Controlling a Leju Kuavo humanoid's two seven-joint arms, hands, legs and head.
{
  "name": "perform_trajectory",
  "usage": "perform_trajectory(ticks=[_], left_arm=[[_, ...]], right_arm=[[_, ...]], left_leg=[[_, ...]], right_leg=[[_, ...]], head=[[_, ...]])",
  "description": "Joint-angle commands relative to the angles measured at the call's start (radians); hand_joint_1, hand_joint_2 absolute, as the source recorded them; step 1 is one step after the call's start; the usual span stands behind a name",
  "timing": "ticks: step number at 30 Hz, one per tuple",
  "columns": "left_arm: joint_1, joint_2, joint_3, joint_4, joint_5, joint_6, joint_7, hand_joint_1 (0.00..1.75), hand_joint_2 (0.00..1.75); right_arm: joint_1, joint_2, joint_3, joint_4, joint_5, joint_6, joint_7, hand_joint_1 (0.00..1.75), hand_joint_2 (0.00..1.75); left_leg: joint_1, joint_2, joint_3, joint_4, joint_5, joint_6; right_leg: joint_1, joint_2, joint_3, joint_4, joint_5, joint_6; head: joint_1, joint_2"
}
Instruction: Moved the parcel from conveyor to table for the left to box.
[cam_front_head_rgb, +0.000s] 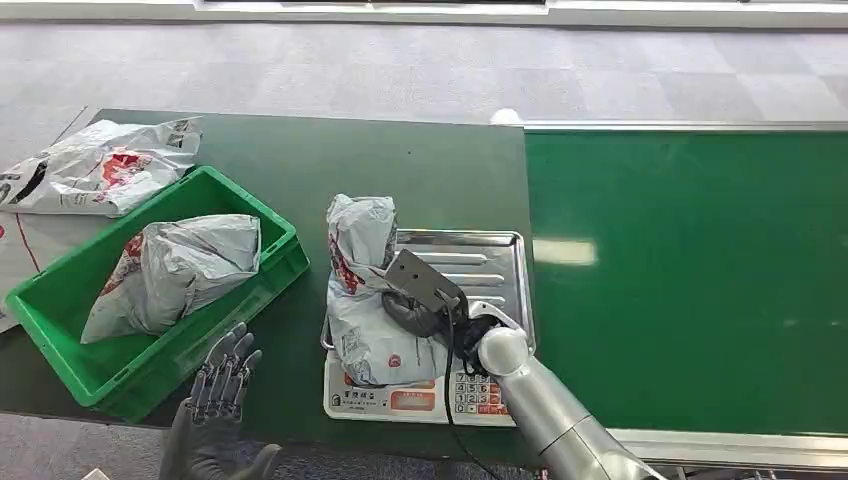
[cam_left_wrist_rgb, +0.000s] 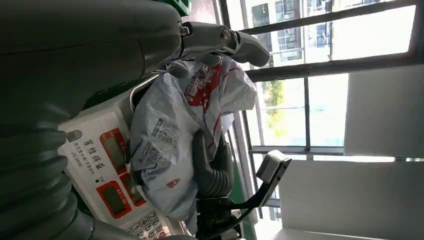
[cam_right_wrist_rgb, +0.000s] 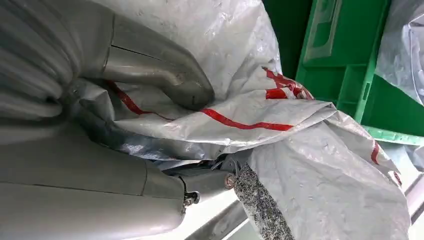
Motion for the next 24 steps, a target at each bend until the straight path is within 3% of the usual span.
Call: perform_trajectory(ticks=[1, 24], left_arm=[[-0.003, -0.004, 0.032, 0.027, -0.004, -0.001, 0.003, 0.00, 1.75], [-0.003, -0.004, 0.032, 0.027, -0.004, -0.001, 0.003, 0.00, 1.75]], right_arm=[[-0.026, -0.027, 0.066, 0.063, 0.000, 0.002, 0.006, 1.75, 1.75], [-0.026, -0.027, 0.066, 0.063, 0.000, 0.002, 0.006, 1.75, 1.75]], left_leg=[[0.000, 0.001, 0.001, -0.001, 0.000, 0.001], [0.000, 0.001, 0.002, -0.002, 0.001, 0.001]], right_leg=[[0.000, 0.000, 0.001, -0.001, 0.001, 0.000], [0.000, 0.001, 0.002, -0.002, 0.001, 0.000]], head=[[0.000, 0.000], [0.000, 0.000]])
